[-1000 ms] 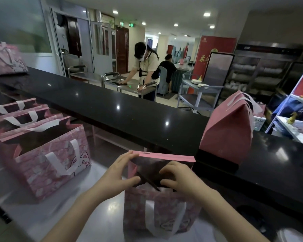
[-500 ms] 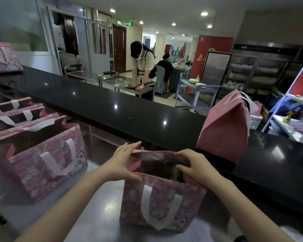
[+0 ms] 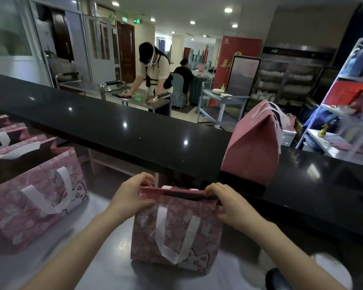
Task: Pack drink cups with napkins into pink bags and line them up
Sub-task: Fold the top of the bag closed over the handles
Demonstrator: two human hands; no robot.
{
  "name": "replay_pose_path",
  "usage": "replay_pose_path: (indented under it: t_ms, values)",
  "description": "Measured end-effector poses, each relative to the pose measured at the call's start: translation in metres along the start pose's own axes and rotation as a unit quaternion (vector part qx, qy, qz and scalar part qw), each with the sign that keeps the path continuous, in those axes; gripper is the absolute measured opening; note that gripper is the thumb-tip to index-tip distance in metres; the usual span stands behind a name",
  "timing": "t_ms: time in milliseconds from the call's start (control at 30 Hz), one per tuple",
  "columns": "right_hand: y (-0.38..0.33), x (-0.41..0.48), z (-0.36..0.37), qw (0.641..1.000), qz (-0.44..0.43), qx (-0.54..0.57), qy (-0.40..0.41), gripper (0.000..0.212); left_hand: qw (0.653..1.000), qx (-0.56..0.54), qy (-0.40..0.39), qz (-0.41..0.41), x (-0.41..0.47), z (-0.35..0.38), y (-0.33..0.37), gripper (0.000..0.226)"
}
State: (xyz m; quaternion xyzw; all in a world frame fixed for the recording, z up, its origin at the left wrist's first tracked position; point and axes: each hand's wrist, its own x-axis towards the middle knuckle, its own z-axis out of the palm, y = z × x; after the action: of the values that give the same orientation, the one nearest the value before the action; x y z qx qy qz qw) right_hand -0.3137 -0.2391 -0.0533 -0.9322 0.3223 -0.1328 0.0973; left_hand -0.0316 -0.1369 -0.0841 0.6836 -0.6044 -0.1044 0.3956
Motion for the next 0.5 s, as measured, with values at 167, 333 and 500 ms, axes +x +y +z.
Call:
replay_pose_path:
  t_ms: [167,333,500]
  values:
    - [-0.007,-0.007,0.015,0.997,0.041,0.015,0.067,0.025,0.999,-0.009,0.038,-0.005,-0.006,0.01,-0.007,0.035]
    - [-0.004,-0.006,0.022,0.998,0.015,-0.042,0.051,0.024,0.999,0.031,0.023,0.036,-0.008,0.01,-0.013,0.048]
    - [0.0,-0.008,0.019,0.999,0.003,-0.04,0.027,0.014,0.99,0.112,-0.048,0.07,-0.01,-0.003,-0.017,0.02]
